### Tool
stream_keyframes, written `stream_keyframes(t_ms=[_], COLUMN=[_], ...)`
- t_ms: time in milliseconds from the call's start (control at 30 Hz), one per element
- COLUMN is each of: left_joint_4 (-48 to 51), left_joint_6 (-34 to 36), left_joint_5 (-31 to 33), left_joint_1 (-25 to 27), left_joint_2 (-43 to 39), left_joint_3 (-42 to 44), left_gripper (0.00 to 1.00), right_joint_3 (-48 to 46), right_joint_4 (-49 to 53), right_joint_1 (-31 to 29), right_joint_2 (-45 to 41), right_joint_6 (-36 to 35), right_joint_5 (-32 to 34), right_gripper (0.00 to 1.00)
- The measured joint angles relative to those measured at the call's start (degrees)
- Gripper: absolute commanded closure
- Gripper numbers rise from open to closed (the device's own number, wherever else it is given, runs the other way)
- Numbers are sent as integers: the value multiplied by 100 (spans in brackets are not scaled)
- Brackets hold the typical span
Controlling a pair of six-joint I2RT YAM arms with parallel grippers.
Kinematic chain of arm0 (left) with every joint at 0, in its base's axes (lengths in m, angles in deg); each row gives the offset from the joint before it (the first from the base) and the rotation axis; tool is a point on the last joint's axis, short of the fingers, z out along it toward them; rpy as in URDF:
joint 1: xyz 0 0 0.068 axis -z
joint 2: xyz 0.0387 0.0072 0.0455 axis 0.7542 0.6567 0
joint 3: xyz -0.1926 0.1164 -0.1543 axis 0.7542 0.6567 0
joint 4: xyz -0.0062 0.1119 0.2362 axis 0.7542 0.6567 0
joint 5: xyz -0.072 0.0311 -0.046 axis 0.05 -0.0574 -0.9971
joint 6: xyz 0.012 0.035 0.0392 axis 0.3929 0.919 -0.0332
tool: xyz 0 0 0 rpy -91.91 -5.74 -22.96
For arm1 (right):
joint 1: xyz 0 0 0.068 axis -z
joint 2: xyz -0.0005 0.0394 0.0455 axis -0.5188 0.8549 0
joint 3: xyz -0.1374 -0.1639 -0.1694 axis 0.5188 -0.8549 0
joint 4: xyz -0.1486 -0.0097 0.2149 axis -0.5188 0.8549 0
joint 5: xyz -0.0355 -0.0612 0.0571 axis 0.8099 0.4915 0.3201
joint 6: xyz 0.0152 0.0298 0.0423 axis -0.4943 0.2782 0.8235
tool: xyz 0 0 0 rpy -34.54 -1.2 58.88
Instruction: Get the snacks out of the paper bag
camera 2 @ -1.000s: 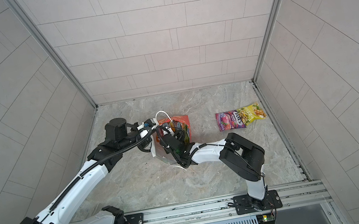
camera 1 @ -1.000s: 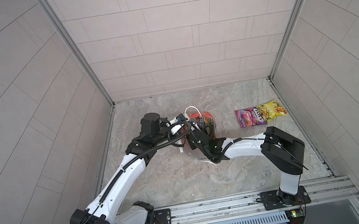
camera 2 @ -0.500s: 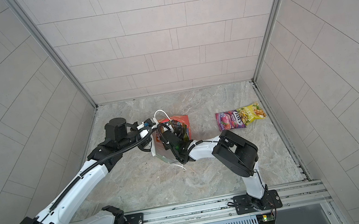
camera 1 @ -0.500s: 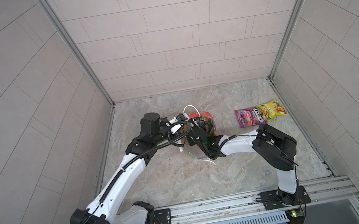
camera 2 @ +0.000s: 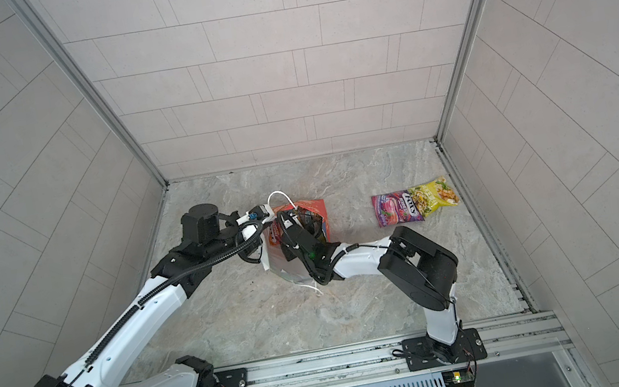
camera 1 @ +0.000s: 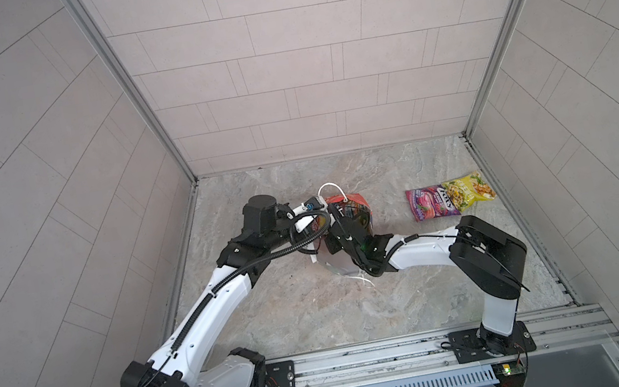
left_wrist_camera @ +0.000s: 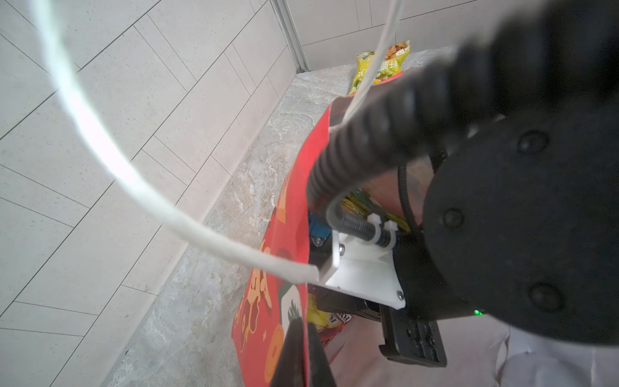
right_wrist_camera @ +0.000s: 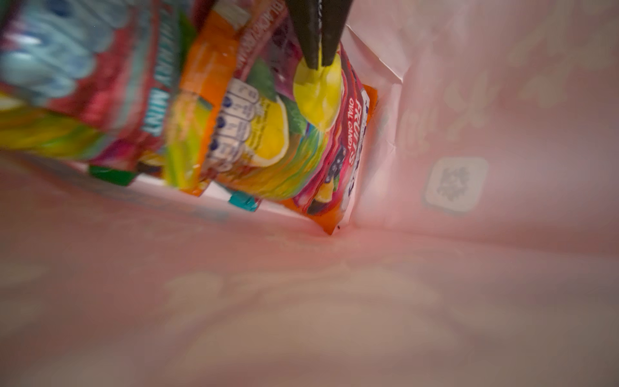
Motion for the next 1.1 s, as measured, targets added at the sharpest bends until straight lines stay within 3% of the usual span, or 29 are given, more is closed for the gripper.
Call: stream_keyframes(t_ms=[67,233,600,700,933,1100], left_joint_4=[-7,-15,-83,-85,-79,-87], left_joint_6=[0,2,2,2,4,24], left_joint_5=[15,17,149,238,330,358], left_joint_1=[-2,0,-2,-4,-9,-9], left_joint_2=[0,0,7,7,7,9], left_joint_3=[0,0,0,0,9,9], left_gripper=[100,100,100,100,100,100], right_joint_3=[2,70,627,817,1043,1032], right_joint_4=[72,354,743,752,599,505], right_joint_1=[20,72,142,144,199,243], right_joint_2=[-92,-122,334,514,813,815], right_joint_6=[33,94,302,361,420,409], right_joint_5=[22,87,111,118,22,-133], right_gripper=[56,47,42,46,84,93])
